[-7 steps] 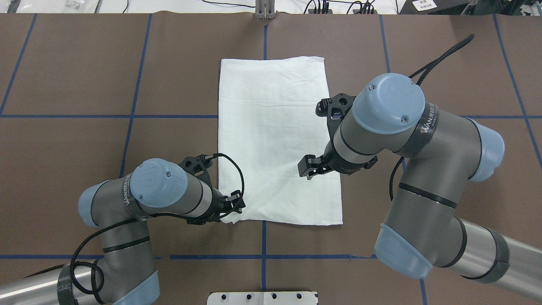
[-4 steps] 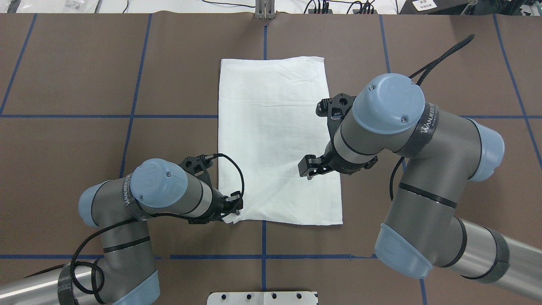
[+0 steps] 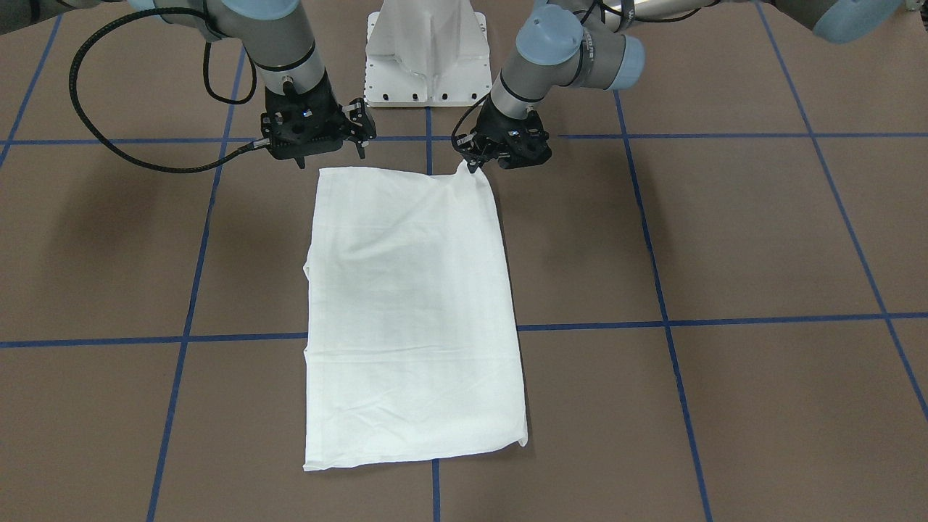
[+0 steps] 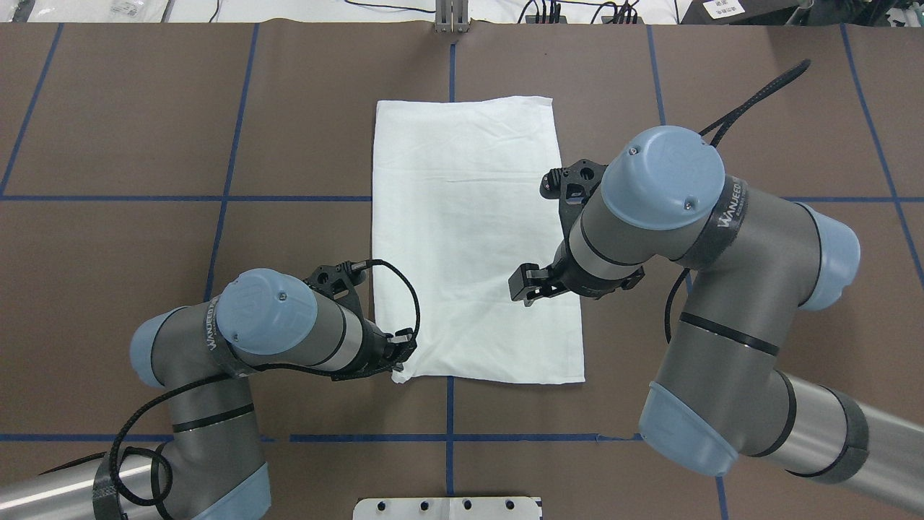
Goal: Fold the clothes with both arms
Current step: 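Grasp the shirt's near edges with both grippers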
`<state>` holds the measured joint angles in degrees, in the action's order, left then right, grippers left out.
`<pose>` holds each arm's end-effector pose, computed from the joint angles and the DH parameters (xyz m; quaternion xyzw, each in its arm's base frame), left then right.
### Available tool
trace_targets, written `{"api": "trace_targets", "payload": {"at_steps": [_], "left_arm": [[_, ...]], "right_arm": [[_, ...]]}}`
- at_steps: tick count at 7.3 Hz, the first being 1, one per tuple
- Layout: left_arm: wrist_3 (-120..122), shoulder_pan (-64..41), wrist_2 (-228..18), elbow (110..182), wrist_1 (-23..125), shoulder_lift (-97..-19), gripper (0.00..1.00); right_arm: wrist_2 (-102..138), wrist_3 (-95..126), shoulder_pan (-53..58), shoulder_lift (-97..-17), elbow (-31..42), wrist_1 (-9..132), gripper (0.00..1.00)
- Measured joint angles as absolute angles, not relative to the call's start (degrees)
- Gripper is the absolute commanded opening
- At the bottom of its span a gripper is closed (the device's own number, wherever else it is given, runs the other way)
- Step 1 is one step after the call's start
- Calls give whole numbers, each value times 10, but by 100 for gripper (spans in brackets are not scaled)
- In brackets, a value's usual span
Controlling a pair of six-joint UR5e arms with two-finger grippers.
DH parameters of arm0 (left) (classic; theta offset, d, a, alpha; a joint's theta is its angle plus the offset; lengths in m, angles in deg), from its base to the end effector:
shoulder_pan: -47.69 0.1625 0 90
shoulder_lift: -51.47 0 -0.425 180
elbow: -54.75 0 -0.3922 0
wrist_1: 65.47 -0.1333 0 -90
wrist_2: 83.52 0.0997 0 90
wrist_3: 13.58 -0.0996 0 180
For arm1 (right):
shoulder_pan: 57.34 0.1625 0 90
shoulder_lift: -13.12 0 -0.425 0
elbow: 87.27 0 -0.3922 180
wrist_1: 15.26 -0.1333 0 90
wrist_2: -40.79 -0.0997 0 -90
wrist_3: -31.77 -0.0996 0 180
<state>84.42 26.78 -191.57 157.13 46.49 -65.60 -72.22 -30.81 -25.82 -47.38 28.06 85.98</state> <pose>0.5493 -0.3195 0.2495 -0.0773 0.5163 -0.1344 0.8423 -0.4371 -0.3788 0.2095 0.0178 -0.4079 -0.0415 0.9119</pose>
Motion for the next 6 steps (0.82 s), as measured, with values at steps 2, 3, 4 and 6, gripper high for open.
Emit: {"api": "trace_targets", "payload": {"at_steps": [2,3,4,6], "left_arm": [[844,267,-1916,1587,463,-656,0],[844,266,-1917,1589,463,-656,0],[844,266,-1917,1590,462,-656,0],[844,266,-1916,1590,462,-656,0]], "right_arm": [[-713,-434,-279,-471,276,859,100],[-699,-492,-296,-470,267,859,100],[-685,-544,-312,-470,252,859,100],[-675,-641,-333,-473,229,859,100]]}}
